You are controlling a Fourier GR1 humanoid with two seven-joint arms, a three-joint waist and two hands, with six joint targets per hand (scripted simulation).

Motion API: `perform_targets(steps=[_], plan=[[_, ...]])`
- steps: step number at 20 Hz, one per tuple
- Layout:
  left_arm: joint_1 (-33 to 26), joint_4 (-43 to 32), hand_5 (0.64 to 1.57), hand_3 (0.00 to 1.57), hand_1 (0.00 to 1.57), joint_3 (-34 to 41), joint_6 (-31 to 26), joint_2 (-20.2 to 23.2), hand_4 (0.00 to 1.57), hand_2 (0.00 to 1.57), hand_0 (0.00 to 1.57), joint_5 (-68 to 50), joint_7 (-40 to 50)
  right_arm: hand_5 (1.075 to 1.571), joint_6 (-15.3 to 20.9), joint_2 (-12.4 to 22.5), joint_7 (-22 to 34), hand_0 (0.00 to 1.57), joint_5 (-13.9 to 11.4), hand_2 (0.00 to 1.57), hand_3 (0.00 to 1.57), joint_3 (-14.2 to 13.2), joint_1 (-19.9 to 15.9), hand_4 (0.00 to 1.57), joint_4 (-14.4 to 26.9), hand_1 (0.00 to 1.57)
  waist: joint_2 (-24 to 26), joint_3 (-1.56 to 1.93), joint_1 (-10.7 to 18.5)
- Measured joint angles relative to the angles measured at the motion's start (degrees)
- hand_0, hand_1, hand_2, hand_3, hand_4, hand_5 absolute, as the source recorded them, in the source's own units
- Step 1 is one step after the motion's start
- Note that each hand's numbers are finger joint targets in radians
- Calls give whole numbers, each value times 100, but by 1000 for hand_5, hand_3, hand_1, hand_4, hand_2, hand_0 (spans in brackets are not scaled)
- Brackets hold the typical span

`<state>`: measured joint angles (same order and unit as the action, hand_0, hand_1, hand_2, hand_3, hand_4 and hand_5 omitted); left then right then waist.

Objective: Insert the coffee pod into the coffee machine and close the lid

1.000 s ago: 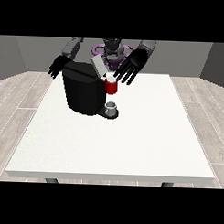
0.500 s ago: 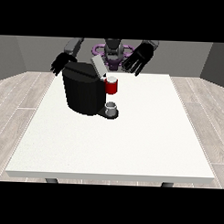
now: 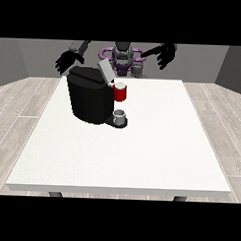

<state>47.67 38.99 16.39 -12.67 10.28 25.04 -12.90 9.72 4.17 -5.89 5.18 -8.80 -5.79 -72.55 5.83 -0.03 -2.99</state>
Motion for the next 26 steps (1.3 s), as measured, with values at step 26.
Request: perform_targets(steps=[26], plan=[[-2281,1494,1571,0,0,158,-546,-904,0,0,0,-1620,165,1571,-1003,618,769,0,-219,0,0,664,-714,161,-1098,0,594,4,1027]])
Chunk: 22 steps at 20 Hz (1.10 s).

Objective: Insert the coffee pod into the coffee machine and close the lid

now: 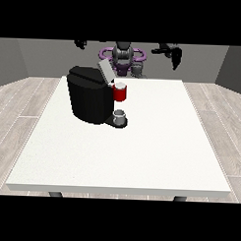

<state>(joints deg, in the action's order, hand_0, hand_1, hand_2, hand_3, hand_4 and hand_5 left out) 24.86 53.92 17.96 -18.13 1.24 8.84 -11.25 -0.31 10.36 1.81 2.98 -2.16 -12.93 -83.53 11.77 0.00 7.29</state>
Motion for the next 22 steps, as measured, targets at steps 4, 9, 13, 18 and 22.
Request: perform_targets(steps=[4,9,13,18,22], plan=[[-263,544,1571,0,0,-191,112,-42,0,0,0,-232,215,1571,-116,-2,-16,0,-61,0,0,44,-222,0,105,0,-198,2,35],[-538,1192,1571,0,0,-288,110,-42,0,0,0,-507,498,1571,-275,14,-45,0,32,0,0,-84,-522,0,374,0,-482,1,96],[-690,1506,1571,0,0,-340,153,58,0,0,0,-592,523,1571,-303,-23,5,0,110,0,0,-190,-827,0,573,0,-775,0,21],[-807,2019,1571,0,0,-543,276,12,0,0,0,-698,798,1571,-359,18,-122,0,140,0,0,-362,-1210,0,1064,0,-1027,1,60],[-791,2253,1571,0,0,-553,350,133,0,0,0,-814,898,1571,-324,-54,-205,0,35,0,0,-324,-1491,0,1379,0,-1200,0,12]])
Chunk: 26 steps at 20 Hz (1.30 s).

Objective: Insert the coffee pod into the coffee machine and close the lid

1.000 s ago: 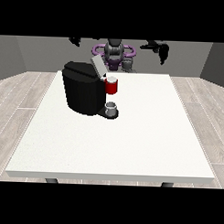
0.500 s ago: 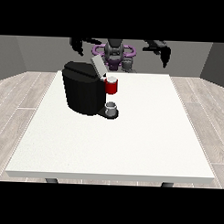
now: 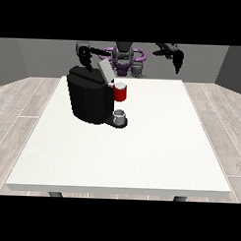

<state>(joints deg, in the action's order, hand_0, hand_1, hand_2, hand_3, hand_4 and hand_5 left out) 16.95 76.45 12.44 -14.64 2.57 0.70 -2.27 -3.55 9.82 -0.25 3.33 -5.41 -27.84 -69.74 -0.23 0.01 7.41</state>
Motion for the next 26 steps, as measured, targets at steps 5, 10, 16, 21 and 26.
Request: perform_targets(steps=[5,10,16,21,26], plan=[[-112,111,1571,0,0,67,-36,203,0,0,0,-204,-24,1571,46,-105,-127,0,-203,0,0,130,-181,0,221,0,-87,-3,-63],[-232,222,1571,0,0,-90,93,191,0,0,0,-141,-130,1571,26,-93,-269,0,-316,0,0,124,-442,0,450,0,-192,-14,-73],[-151,269,1571,0,0,-151,181,260,0,0,0,-166,-163,1571,27,-75,-391,0,-365,0,0,41,-830,0,726,0,-370,-22,-27],[-213,228,1571,0,0,-151,251,301,0,0,0,-178,-171,1571,89,-144,-415,0,-455,0,0,84,-947,0,857,0,-330,-15,-37],[-151,68,1571,0,0,-114,317,356,192,0,0,-196,-316,1571,64,-160,-332,0,-475,0,0,95,-1178,182,925,0,-396,-7,-83]])
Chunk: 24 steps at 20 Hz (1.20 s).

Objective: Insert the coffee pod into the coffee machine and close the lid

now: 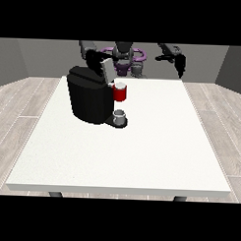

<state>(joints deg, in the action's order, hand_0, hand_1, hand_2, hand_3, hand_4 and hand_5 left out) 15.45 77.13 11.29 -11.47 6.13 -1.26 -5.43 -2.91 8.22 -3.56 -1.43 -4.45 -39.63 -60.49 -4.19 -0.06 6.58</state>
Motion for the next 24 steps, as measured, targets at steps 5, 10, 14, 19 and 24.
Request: perform_targets(steps=[5,10,14,19,24], plan=[[-26,-31,1571,0,0,-26,-35,51,139,0,0,-56,47,1571,-13,-45,36,0,-140,0,0,109,-126,0,152,0,3,4,81],[-18,24,1571,0,0,-90,-41,42,0,0,0,-109,118,1571,18,-78,86,0,-390,0,0,267,-384,149,272,0,34,5,172],[-11,169,1571,0,0,-214,-63,11,182,0,0,-96,40,1571,156,-140,52,0,-571,0,0,313,-598,142,381,0,-4,5,267],[-149,235,1571,0,0,-344,7,-93,205,0,0,-21,-191,1571,124,-275,87,0,-573,0,0,309,-732,30,438,0,85,5,216],[-133,211,1571,0,0,-364,88,-184,192,0,0,-57,-245,1571,13,-568,-229,0,-484,0,0,554,-477,352,224,0,234,6,16]])
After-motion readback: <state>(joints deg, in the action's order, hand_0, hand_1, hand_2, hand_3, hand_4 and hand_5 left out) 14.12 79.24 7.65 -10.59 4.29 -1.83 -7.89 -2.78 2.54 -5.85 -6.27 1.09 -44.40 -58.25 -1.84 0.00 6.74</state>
